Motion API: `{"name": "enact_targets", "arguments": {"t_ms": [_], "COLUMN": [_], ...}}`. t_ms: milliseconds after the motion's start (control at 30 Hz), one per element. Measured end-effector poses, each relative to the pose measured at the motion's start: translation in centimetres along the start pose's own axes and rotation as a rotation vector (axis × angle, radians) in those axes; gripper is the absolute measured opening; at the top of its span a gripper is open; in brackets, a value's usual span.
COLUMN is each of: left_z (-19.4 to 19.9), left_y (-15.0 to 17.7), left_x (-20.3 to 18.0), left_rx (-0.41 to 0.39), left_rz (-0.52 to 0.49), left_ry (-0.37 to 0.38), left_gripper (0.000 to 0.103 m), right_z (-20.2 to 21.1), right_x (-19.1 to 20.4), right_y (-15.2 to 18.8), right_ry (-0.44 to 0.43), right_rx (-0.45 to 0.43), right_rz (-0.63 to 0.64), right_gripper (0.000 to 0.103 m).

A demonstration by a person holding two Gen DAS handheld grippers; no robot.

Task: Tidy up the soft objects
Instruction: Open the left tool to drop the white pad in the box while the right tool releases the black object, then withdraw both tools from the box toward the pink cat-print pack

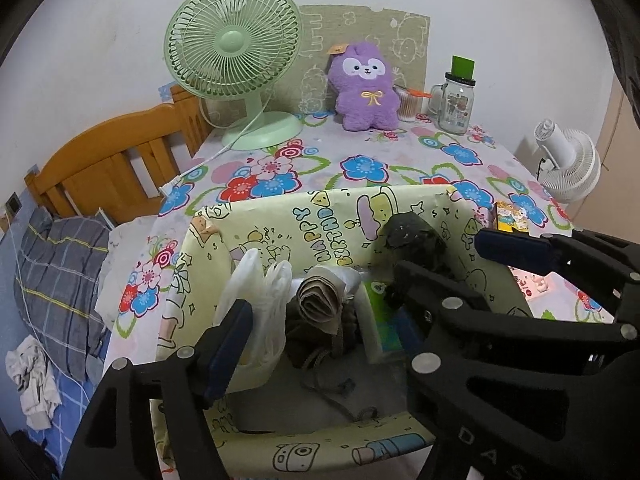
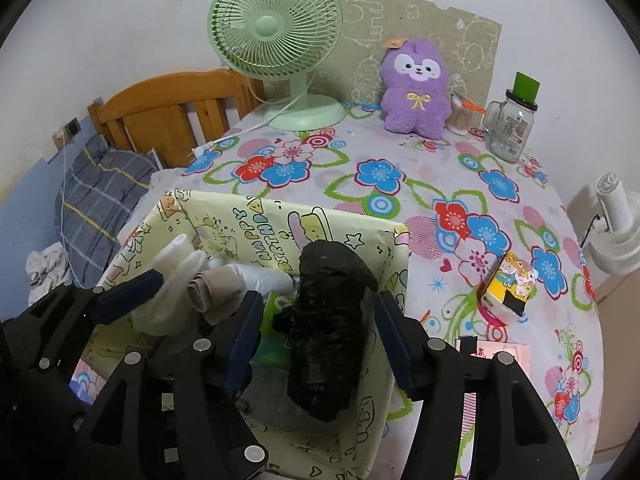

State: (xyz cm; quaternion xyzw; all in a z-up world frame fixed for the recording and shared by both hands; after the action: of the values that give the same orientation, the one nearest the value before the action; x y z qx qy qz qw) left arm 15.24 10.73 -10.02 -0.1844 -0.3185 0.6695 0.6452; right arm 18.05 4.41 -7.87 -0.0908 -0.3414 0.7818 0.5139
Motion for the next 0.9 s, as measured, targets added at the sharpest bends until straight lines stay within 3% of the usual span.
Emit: {"name": "enact_targets", "arguments": {"t_ms": [267, 400, 900], "left_z": [1.0, 1.9, 5.2], "left_y": [0.3, 0.5, 1.0], "left_x": [-0.4, -0.8, -2.9], "left_rx": [-0.003, -0.016, -0.070], "left_rz": [0.007, -0.005, -0.029], "left_ry": [0.003, -0.004, -0.001], "left_gripper": [0.079, 0.079, 0.085], "right_z": [1.3, 2.3, 6.4], "right_x": [0.1, -0.1, -1.3], "right_y": [0.4, 0.8, 2.5], "right_ry": [-0.014, 0.022, 0.045], "right_rx": [-0.020, -0.041, -0.102], "right_rz": [-0.004, -0.008, -0.030], "right_gripper": [0.062, 0.074, 0.076]}}
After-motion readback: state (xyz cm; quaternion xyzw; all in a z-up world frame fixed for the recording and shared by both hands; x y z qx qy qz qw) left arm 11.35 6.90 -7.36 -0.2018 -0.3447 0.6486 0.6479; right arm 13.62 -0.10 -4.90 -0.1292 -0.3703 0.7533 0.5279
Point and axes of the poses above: each gripper's, at about its wrist camera, not at the fingertips, and z roughly against the way its jaws point, x to its left, y to its underside, the point moved 5 cm from there along -z, roughly the way its jaws point, and after that the axes turned 10 degrees about -y, right-handed, at the moved point
